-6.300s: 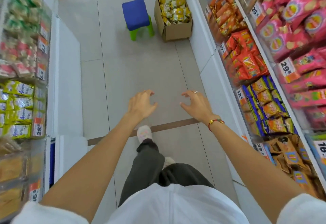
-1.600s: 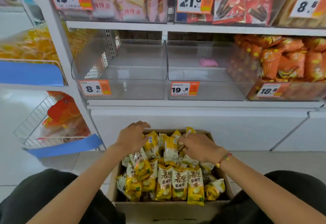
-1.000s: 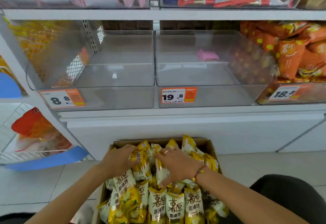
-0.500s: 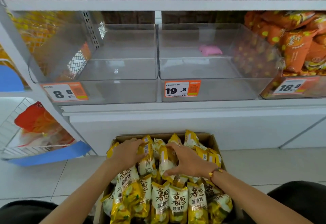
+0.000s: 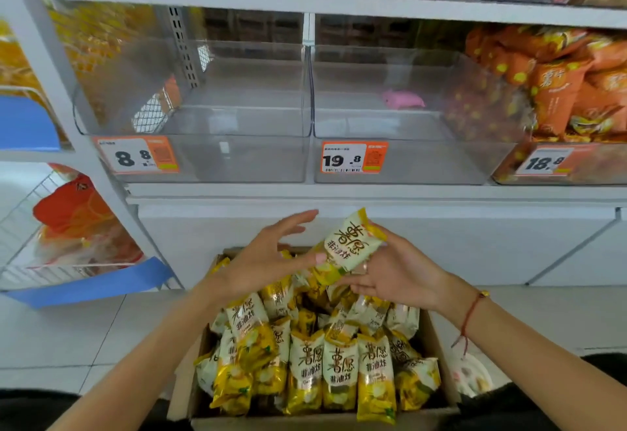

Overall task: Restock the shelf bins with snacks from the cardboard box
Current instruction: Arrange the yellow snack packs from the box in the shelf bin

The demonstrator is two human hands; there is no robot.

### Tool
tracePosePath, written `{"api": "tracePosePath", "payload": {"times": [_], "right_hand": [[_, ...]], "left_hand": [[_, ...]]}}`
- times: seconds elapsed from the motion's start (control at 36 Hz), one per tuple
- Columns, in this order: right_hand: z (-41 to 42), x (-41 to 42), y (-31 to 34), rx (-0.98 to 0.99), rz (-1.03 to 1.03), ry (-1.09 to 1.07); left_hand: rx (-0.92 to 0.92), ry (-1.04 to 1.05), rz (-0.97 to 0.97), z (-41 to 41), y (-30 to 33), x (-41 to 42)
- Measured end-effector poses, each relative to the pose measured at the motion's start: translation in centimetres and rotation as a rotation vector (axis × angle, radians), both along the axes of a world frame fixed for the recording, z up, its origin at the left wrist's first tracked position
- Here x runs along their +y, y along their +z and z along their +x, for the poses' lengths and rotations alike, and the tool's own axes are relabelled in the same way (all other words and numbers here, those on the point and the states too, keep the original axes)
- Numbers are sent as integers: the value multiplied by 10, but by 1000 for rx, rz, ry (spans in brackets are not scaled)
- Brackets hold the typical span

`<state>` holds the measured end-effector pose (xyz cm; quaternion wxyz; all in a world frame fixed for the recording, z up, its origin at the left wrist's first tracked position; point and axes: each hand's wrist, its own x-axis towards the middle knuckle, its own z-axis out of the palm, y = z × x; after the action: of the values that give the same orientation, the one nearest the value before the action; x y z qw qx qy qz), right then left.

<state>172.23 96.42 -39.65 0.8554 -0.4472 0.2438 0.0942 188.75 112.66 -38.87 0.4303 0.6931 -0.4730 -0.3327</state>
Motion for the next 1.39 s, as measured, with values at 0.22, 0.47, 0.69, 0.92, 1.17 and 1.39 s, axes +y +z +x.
{"api": "tracePosePath", "payload": {"times": [0.22, 0.47, 0.69, 0.92, 1.17, 1.39], "right_hand": [[9, 7, 21, 206, -137, 66], [5, -10, 12, 202, -296, -141], [7, 5, 3, 187, -646, -21], [-1, -23, -41, 230, -1719, 774], [-9, -26, -77, 65, -2099, 958], [6, -15, -16, 90, -836, 63]], "left_hand": [[62, -87, 101, -12, 11, -2], [347, 199, 31, -10, -13, -11], [570, 49, 163, -9, -26, -13], [449, 342, 265, -1, -48, -7], [473, 499, 211, 8, -43, 1], [939, 491, 140, 16, -28, 1]]}}
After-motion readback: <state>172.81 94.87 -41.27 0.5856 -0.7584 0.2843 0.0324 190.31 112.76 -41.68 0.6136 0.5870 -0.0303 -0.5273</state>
